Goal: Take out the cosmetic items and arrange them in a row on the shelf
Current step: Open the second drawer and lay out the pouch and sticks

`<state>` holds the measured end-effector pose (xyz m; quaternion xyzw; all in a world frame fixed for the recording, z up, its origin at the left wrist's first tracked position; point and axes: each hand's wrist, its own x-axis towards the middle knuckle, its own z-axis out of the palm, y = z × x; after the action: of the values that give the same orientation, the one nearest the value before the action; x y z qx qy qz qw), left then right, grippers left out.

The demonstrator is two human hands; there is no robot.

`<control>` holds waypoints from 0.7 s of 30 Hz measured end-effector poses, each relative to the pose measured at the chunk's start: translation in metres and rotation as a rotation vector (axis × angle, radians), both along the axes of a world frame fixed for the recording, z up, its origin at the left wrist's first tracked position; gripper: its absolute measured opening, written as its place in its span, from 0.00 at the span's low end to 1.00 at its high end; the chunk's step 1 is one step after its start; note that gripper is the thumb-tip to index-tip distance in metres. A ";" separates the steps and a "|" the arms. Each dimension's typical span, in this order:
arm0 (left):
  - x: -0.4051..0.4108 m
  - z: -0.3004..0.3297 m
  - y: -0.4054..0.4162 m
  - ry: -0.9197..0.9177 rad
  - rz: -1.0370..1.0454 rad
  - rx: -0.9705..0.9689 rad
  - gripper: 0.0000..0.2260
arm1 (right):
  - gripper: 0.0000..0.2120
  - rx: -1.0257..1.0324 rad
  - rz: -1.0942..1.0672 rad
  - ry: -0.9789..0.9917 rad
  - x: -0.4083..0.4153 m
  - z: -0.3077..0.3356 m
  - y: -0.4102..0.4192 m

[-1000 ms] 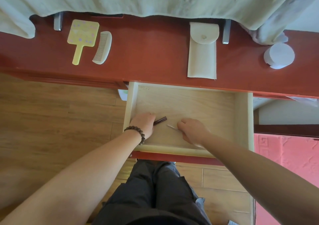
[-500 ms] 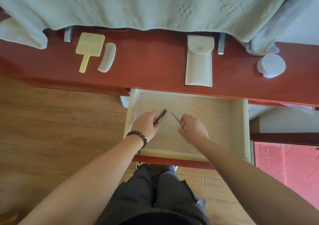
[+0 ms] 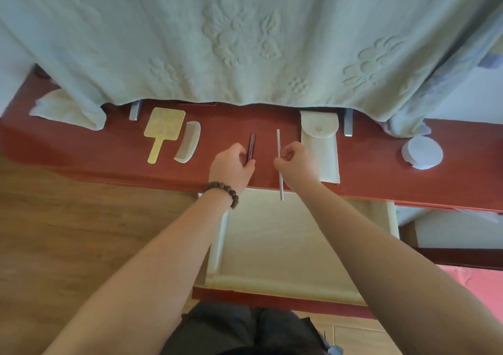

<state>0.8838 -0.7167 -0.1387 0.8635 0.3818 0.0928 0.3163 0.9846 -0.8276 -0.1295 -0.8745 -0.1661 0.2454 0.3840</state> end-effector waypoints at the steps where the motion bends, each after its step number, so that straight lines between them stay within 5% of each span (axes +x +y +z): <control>1: 0.008 -0.001 0.008 0.020 -0.009 -0.004 0.07 | 0.07 -0.018 -0.015 0.004 0.006 -0.003 0.012; 10: 0.044 -0.023 0.052 0.233 -0.068 0.006 0.11 | 0.07 -0.282 -0.037 -0.066 0.027 -0.032 0.061; 21: 0.040 -0.029 0.052 0.189 -0.047 -0.036 0.16 | 0.07 -0.318 -0.024 -0.119 0.025 -0.032 0.062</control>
<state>0.9239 -0.6643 -0.1672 0.8712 0.3913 -0.0033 0.2965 1.0094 -0.7654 -0.1616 -0.9392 -0.1370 0.2116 0.2333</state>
